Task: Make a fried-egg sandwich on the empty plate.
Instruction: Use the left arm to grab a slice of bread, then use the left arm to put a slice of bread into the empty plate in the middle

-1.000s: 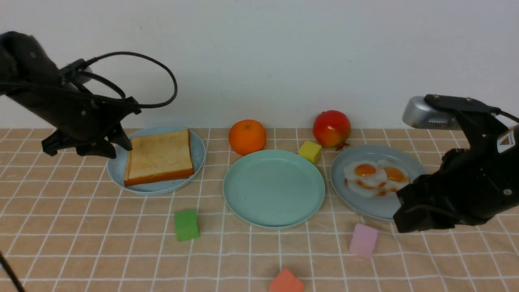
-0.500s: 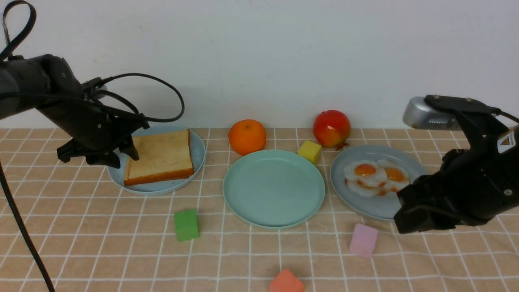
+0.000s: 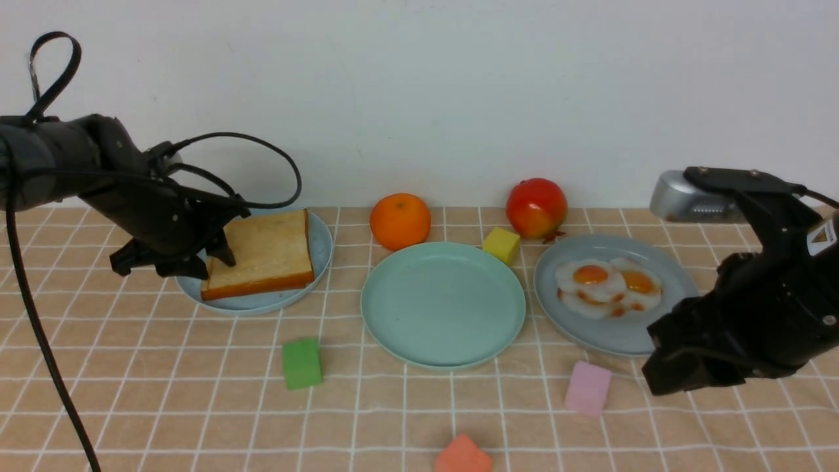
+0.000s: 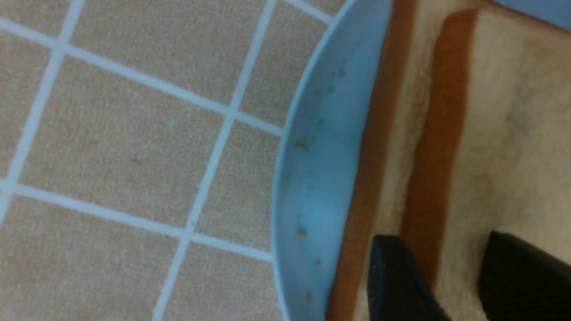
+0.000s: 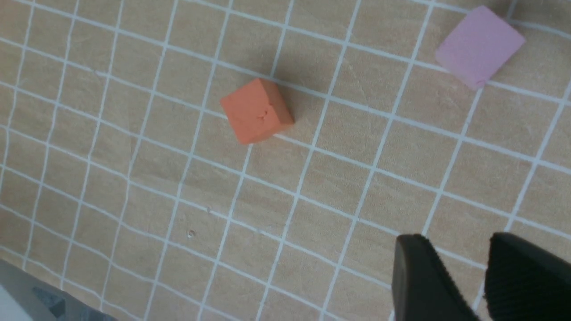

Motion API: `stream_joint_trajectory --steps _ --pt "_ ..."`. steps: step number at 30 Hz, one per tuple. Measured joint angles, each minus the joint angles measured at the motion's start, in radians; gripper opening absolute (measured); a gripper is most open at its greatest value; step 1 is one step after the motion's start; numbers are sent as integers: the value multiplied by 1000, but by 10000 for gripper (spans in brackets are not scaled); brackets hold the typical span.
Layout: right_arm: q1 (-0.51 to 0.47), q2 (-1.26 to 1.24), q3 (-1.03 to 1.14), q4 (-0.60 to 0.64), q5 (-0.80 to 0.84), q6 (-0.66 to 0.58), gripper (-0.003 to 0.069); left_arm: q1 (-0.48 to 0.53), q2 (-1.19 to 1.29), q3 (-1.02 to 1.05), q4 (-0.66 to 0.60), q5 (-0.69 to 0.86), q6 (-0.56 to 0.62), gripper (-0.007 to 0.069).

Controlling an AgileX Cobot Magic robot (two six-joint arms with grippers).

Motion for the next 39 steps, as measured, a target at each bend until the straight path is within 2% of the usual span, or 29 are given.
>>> stream_joint_trajectory --steps 2,6,7,8,10,18,23,24,27,31,35,39 --pt "0 0 0 0 1 -1 241 0 0 -2 -5 0 19 241" --pt "0 0 0 0 2 -1 241 0 0 -3 -10 1 52 120" --pt "0 0 0 0 2 -1 241 0 0 -3 -10 1 53 120" --pt "0 0 0 0 3 -1 241 0 0 -3 -10 1 55 59" --pt "0 0 0 0 3 -1 241 0 0 -3 -11 1 60 5" --pt "0 0 0 -1 5 -1 241 0 -90 -3 -19 28 117 -3" --pt "0 0 0 -6 2 -1 241 -2 -213 -3 -120 72 189 -4" --pt "0 0 0 -6 -4 -1 241 -14 -255 -2 -180 101 216 -4" --pt "0 0 0 -7 -9 -1 241 -72 -293 30 -281 114 271 -4" --pt "0 0 0 -7 -9 -1 241 -209 -293 106 -369 96 313 -4" --pt "0 0 0 -7 3 -1 241 -314 -249 166 -400 7 279 -6" --pt "0 0 0 -7 18 -1 241 -373 -191 176 -405 -69 259 -6"
